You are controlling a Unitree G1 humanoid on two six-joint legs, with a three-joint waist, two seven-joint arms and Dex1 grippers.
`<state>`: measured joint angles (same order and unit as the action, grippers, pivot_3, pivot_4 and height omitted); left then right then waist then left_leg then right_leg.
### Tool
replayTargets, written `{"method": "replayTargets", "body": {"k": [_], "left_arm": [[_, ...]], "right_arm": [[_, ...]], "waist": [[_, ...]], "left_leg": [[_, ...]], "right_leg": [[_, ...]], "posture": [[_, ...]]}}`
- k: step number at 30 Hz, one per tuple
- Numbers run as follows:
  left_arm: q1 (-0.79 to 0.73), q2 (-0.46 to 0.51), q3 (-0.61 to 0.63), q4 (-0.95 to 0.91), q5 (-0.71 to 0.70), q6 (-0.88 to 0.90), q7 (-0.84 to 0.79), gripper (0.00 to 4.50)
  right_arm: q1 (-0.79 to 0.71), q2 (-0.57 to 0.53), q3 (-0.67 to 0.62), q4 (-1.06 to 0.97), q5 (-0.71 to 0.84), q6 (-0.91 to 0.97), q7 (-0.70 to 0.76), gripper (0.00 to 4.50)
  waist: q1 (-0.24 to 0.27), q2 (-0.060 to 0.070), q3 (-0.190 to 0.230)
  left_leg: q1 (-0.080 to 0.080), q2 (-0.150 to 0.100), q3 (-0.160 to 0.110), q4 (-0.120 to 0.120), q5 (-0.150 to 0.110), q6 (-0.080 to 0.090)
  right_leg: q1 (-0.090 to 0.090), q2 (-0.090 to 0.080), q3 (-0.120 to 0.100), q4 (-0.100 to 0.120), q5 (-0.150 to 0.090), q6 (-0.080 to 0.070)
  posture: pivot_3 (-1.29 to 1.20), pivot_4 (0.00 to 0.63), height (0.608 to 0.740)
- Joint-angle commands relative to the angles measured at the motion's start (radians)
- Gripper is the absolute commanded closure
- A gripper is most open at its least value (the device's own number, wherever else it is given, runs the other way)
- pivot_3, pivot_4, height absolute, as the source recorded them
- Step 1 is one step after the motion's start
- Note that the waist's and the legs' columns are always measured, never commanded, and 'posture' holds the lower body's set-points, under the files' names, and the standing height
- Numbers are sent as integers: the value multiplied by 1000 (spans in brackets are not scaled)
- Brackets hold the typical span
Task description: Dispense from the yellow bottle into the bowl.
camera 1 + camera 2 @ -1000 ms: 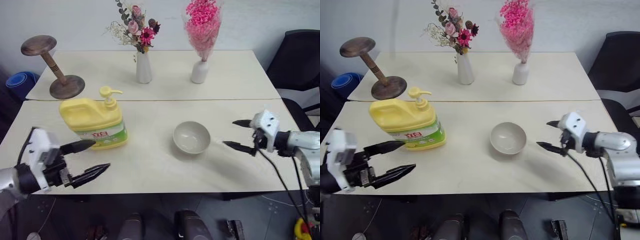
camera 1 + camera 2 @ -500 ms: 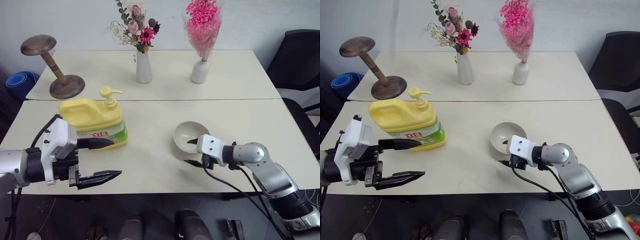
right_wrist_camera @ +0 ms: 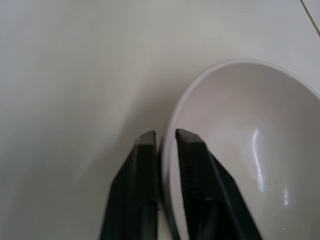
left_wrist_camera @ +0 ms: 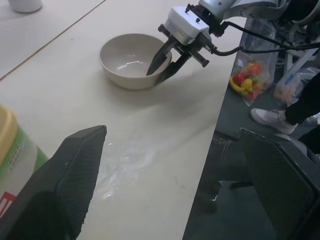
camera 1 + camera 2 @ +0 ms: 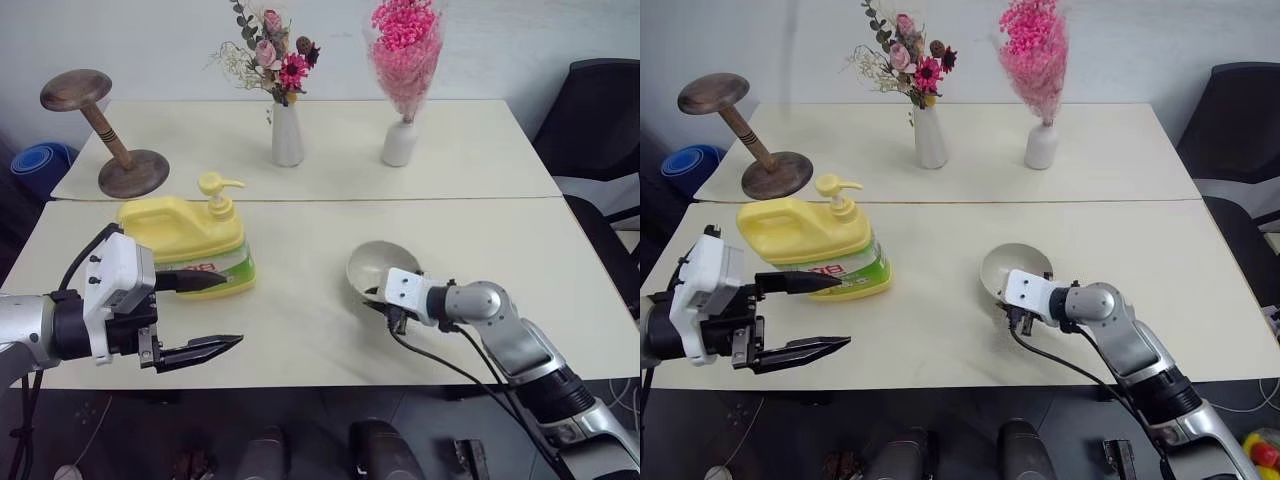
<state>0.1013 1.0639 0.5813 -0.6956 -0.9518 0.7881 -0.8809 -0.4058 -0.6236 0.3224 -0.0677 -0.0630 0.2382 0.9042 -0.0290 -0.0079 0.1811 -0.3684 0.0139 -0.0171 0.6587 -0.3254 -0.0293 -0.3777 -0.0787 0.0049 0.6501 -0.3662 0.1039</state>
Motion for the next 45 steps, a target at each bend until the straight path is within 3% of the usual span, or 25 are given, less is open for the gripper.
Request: {"method": "replayTargets", "body": {"k": [1, 7, 14, 17, 21, 29, 37, 45], "left_arm": [[-6, -10, 16, -8, 10, -20, 2, 0], [-74, -16, 26, 28, -35, -1, 38, 0], [-346, 49, 98, 237, -276, 108, 153, 0], [-415, 113, 110, 377, -241, 111, 99, 613], [-466, 173, 29, 498, -116, 48, 26, 1869], [-662, 111, -185, 605, 46, -62, -9, 4481], [-770, 35, -301, 647, 174, -106, -27, 4481], [-740, 10, -334, 602, 237, -123, -71, 4481]], "right_arm": [[-9, -4, -5, -18, 4, -23, 21, 4455], [-32, -24, 0, -19, -13, -46, 56, 4455], [-240, -39, 17, 4, 30, -119, 231, 4455], [-397, 3, 45, 50, 71, -127, 344, 4500], [-580, 67, 117, 216, 32, -212, 444, 4500], [-788, 204, 163, 488, -10, -339, 501, 4500], [-934, 276, 164, 651, -24, -409, 576, 4500], [-1054, 299, 164, 720, -6, -429, 702, 4500]], "waist": [[0, 0, 0], [0, 0, 0], [-7, -1, 1], [-13, -1, 1], [-26, -2, 1], [-27, -4, 2], [-52, -4, 2], [-64, -4, 2]], "left_leg": [[0, 0, 0, 0, 0, 0], [0, 0, 0, 0, 0, 0], [-1, 0, 0, 4, 0, 0], [-2, 0, 0, 3, 0, 0], [-3, 0, 1, 2, 0, -1], [-10, -2, 1, 6, 0, -1], [-12, -1, 1, 6, 1, -2], [-12, 0, 1, 6, 1, -2]], "right_leg": [[0, 0, 0, 0, 0, 0], [0, 0, 0, 0, 0, 0], [-2, 1, 0, 5, 0, 0], [-5, 1, 0, 6, 0, 0], [-7, 1, 0, 7, 0, 0], [-14, 0, -1, 13, 0, 1], [-16, 1, -6, 14, 1, 1], [-16, 0, -7, 15, 1, 1]], "posture": [[0, 150, 740], [0, 150, 740], [0, 150, 740], [0, 150, 740], [0, 150, 740], [0, 150, 740], [0, 150, 740], [0, 150, 740]]}}
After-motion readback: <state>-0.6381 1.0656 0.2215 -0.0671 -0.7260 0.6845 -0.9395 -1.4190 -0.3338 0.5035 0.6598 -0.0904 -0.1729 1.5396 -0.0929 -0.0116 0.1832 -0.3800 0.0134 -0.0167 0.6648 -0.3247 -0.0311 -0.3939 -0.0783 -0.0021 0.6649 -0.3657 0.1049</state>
